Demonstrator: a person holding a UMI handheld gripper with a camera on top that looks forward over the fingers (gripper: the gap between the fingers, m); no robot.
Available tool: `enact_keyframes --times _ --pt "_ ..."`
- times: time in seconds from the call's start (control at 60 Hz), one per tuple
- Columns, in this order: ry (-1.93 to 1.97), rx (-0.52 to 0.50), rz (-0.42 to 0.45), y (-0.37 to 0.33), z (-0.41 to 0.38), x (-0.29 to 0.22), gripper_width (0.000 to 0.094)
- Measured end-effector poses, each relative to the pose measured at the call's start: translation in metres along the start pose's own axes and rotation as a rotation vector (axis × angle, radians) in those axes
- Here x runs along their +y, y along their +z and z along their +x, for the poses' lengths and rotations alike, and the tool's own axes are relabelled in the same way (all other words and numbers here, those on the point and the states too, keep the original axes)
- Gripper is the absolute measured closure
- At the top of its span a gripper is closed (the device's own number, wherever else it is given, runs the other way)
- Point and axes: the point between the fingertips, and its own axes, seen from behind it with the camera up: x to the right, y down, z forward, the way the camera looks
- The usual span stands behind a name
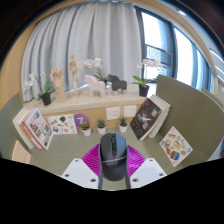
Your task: Arrange mouse
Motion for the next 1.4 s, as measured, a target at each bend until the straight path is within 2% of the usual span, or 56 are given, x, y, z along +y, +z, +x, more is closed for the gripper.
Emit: enact_keyframes --times 0.083,0.167,0.233,0.283,0.45,0.667,0.7,0.883,0.933,0.95,1.017,1.4 --pt "-0.032 -0.047 0.017 -0.009 -0.061 0.009 0.0629" --pt "-0.058 -0.084 -0.047 -0.003 -0.117 0.044 0.0629" --pt "-0.067 -0.122 -0.112 0.009 -0.149 0.09 0.063" --pt "-0.08 -0.113 -0.173 0.016 -0.168 0.122 0.0629" --pt "-0.096 -0.096 -0.32 0.034 -0.191 0.217 0.063" --pt "-0.115 -0.08 -0.428 0.038 -0.196 0.28 0.0604" --pt "-0.1 -0.077 -0.411 0.039 -0.195 0.277 0.0599" --pt "-0.076 -0.077 -0.443 0.039 -0.196 0.28 0.0462" --pt "-0.063 -0.078 -0.456 0.037 -0.195 0.278 0.0316" --pt "-0.061 -0.077 -0.456 0.036 -0.194 0.277 0.0223" --pt "-0.068 -0.078 -0.435 0.029 -0.19 0.264 0.0099" --pt "-0.086 -0.17 -0.183 -0.075 -0.186 0.145 0.0094"
